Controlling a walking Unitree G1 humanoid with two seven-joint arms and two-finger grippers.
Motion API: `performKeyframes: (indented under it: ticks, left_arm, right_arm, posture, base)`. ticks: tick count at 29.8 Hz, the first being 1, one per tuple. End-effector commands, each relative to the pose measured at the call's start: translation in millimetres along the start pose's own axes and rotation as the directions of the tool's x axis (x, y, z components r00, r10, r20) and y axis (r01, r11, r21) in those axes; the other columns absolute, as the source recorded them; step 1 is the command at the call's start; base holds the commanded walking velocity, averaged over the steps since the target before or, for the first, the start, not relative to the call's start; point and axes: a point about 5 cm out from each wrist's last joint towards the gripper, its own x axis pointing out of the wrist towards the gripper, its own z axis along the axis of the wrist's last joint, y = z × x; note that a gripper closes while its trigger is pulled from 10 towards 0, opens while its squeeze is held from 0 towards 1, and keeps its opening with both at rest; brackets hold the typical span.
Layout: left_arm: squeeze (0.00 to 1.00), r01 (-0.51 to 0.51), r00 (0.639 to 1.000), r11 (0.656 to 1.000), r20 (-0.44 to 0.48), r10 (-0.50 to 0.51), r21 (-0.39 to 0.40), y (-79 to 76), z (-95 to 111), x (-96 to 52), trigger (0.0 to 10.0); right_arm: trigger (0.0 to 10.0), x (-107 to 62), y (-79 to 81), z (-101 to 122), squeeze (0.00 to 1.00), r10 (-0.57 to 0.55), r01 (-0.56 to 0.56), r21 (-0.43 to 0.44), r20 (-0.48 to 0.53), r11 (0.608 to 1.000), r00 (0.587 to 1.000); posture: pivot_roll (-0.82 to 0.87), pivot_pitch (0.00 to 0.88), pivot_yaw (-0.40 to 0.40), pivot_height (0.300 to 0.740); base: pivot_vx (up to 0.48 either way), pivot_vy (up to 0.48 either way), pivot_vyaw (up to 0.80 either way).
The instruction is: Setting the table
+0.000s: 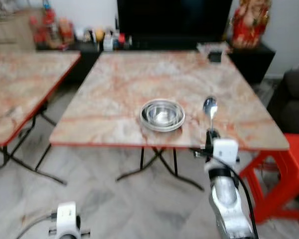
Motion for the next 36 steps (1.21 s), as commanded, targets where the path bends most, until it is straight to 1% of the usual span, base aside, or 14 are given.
performKeyframes:
  ticks: [1, 9, 21, 36]
  left_arm:
    - [0.0, 0.013, 1.0, 1.0, 0.004, -0.013, -0.003, -4.7, 1.9, 1.0, 10.0]
    - [0.0, 0.006, 1.0, 1.0, 0.001, -0.006, -0.006, -2.6, 1.0, 0.6, 10.0]
    - [0.0, 0.014, 1.0, 1.0, 0.001, -0.014, -0.008, -4.6, 1.3, 0.8, 10.0]
    - [0.0, 0.02, 1.0, 1.0, -0.002, -0.02, -0.014, -7.3, 0.3, 0.4, 10.0]
  right_arm:
    - [10.0, 0.6, -9.3, 0.3, 0.0, -0.025, 0.025, -0.011, 0.003, 1.0, 1.0]
    - [10.0, 1.1, -8.4, 0.0, 0.0, -0.026, 0.026, -0.002, 0.0, 1.0, 1.0]
    - [10.0, 1.1, -10.0, 0.0, 0.0, -0.033, 0.033, 0.0, -0.004, 0.999, 0.999]
    - [10.0, 1.9, -5.4, 0.6, 0.0, -0.013, 0.013, 0.002, 0.0, 1.0, 1.0]
  posture:
    - [-0.07, 0.0, 0.027, 0.74]
    - [-0.07, 0.0, 0.027, 0.74]
    - [-0.07, 0.0, 0.028, 0.74]
    - [-0.07, 0.0, 0.028, 0.74]
  base:
    - [0.334, 0.0, 0.0]
    - [0.336, 0.0, 0.0]
    - [0.338, 0.0, 0.0]
    - [0.335, 0.0, 0.0]
